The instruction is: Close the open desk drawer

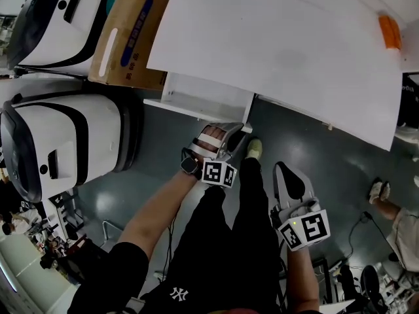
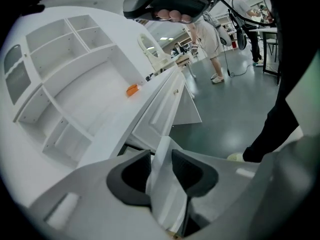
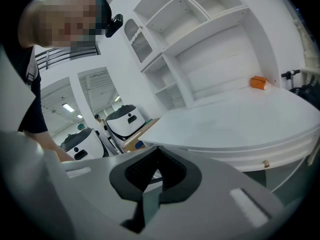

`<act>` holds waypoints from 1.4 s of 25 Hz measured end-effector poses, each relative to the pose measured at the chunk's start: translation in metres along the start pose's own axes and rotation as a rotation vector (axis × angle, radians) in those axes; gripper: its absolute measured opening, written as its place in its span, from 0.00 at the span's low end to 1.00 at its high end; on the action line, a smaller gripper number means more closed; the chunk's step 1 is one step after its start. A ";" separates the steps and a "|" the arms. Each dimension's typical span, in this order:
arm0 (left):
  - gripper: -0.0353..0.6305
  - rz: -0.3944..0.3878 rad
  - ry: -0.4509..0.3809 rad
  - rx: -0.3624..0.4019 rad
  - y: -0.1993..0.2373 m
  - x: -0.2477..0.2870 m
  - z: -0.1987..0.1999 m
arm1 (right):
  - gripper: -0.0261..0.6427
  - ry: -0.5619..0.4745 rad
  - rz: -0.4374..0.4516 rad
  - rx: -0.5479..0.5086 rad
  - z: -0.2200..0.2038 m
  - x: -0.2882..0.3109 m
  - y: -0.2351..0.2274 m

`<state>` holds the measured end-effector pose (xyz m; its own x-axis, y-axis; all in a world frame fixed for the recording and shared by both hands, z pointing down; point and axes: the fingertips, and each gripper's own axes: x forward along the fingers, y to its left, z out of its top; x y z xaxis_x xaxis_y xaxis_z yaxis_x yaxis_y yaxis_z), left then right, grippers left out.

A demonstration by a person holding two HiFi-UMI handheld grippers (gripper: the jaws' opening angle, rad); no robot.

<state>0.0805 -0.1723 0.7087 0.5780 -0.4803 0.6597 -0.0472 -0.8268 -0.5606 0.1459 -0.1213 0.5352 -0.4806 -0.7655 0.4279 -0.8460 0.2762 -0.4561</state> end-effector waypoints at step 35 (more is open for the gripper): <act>0.42 0.349 -0.102 0.064 0.085 0.054 0.001 | 0.06 -0.058 0.041 -0.040 0.000 0.060 -0.025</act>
<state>0.1085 -0.2687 0.6962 0.6142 -0.6958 0.3722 -0.2064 -0.5969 -0.7753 0.1382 -0.1740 0.5719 -0.5022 -0.7849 0.3629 -0.8347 0.3303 -0.4406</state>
